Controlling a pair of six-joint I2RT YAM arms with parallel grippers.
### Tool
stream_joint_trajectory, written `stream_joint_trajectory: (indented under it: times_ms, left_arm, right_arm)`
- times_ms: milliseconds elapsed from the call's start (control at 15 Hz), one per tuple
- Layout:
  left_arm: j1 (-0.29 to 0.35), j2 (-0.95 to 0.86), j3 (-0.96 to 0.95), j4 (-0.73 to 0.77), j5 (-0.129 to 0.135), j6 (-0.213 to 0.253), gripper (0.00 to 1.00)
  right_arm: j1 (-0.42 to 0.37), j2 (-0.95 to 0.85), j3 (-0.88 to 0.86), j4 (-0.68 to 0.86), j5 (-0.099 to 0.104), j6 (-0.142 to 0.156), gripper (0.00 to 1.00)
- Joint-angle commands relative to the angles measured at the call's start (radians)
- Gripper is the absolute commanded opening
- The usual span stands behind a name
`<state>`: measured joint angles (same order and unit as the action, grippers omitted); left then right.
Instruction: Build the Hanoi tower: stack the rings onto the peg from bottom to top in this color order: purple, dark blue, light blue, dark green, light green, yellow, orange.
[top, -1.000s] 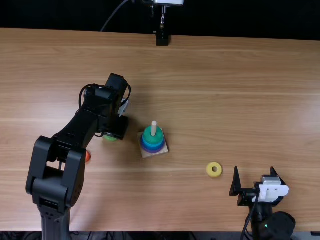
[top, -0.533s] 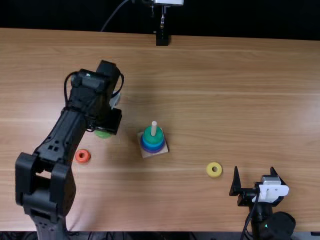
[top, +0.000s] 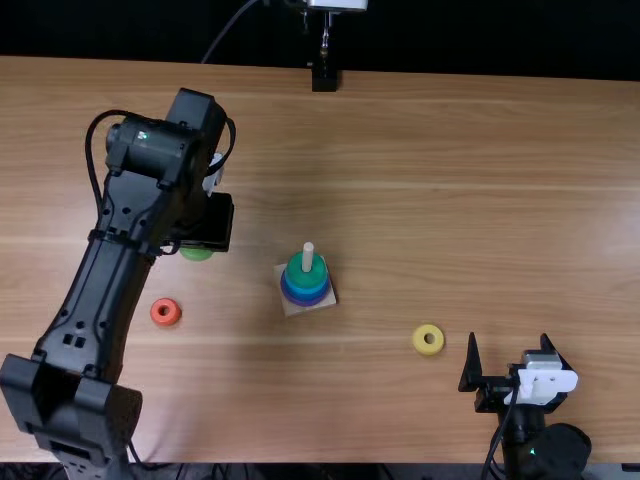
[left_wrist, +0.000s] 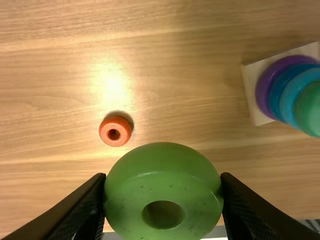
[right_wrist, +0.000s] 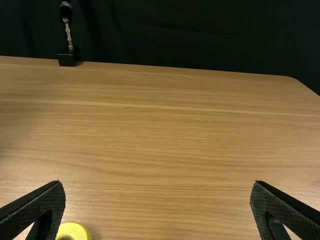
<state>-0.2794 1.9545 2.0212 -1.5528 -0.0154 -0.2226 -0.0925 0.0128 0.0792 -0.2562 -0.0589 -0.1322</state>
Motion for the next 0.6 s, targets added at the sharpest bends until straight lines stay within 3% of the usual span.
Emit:
stream_joint_trajectory:
  times_ms: [0,133,400,533]
  left_arm:
    - [-0.049,-0.048,0.028,0.001,0.014,-0.081,0.06]
    - [-0.086,-0.085,0.022,0.019,0.012,-0.147,0.06]
    - [-0.149,-0.161,-0.102,0.288,0.014,-0.21,0.06]
    - [-0.193,-0.164,-0.161,0.321,0.012,-0.245,0.06]
  right_arm:
    - [-0.007,-0.013,-0.064,-0.074,-0.005,0.001,1.0]
    - [-0.007,-0.013,-0.064,-0.074,-0.005,0.0,1.0]
    - [-0.007,-0.013,-0.064,-0.074,-0.005,0.001,1.0]
    - [-0.007,-0.013,-0.064,-0.074,-0.005,0.0,1.0]
